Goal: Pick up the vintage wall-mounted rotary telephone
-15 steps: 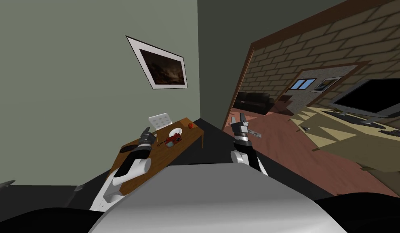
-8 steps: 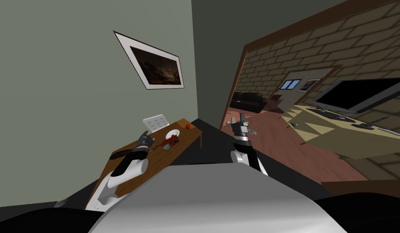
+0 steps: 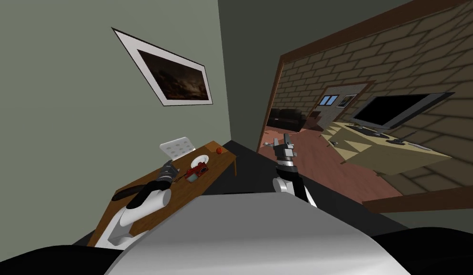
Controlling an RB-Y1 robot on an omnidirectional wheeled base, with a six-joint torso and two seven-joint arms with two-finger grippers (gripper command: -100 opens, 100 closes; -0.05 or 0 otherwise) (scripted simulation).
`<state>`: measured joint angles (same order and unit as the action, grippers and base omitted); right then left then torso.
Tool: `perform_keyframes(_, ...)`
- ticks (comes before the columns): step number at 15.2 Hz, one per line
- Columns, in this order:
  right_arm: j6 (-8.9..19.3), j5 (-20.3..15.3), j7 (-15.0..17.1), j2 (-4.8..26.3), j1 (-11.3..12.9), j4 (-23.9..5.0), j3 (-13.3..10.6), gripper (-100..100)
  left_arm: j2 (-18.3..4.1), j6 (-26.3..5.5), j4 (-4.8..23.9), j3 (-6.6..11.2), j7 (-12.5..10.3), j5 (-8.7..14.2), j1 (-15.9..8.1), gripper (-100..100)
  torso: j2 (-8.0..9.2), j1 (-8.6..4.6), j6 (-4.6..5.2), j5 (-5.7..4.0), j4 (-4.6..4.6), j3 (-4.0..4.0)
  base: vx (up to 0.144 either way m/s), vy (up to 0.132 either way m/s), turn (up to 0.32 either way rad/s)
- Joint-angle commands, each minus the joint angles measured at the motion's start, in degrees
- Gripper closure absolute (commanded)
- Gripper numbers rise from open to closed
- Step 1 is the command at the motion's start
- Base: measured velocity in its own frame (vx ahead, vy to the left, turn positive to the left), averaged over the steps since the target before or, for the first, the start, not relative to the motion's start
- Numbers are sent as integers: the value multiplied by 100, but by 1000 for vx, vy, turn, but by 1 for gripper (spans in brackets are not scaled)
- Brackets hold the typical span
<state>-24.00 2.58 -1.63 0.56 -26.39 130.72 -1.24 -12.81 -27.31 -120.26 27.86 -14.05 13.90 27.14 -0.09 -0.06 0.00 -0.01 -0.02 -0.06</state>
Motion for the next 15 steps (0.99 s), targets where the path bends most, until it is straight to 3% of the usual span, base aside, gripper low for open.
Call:
perform_keyframes(1,0,0,0,0,0,0,0,0,-36,-286,13,69,-26,40,-1,-100,0,0,0,0,0,0,24,-7,-64)
perform_keyframes(2,0,0,0,0,0,0,0,0,-36,-300,13,69,-26,40,-1,-100,0,1,-1,0,0,0,12,-3,-11)
perform_keyframes(3,0,0,0,0,0,0,0,0,-54,-477,110,214,-61,95,-4,-100,3,2,-2,0,1,1,20,-9,-170)
perform_keyframes(5,0,0,0,0,0,0,0,0,-54,-674,110,214,-61,95,-4,-100,2,1,1,0,1,1,21,-5,-132)
perform_keyframes(6,0,0,0,0,0,0,0,0,-71,-807,207,357,-96,149,-6,-100,2,3,-1,0,1,1,27,-2,-147)
perform_keyframes(9,0,0,0,0,0,0,0,0,-71,-1044,207,357,-96,149,-6,-100,0,2,-1,0,0,0,23,-2,-84)
perform_keyframes(10,0,0,0,0,-1,0,1,0,-87,-1261,302,498,-130,203,-9,-100,3,2,-3,0,1,1,20,-9,-132)
perform_keyframes(12,0,0,0,0,0,0,0,0,-87,-1406,302,498,-130,203,-9,-100,1,0,2,0,1,1,20,-6,-142)
perform_keyframes(13,0,0,0,0,0,0,0,0,-102,-1621,396,635,-164,255,-12,-100,3,1,-2,0,1,2,24,-4,-152)
perform_keyframes(15,0,0,0,0,0,0,0,0,-102,-1760,396,635,-164,255,-12,-100,0,2,1,0,0,0,27,-2,-107)
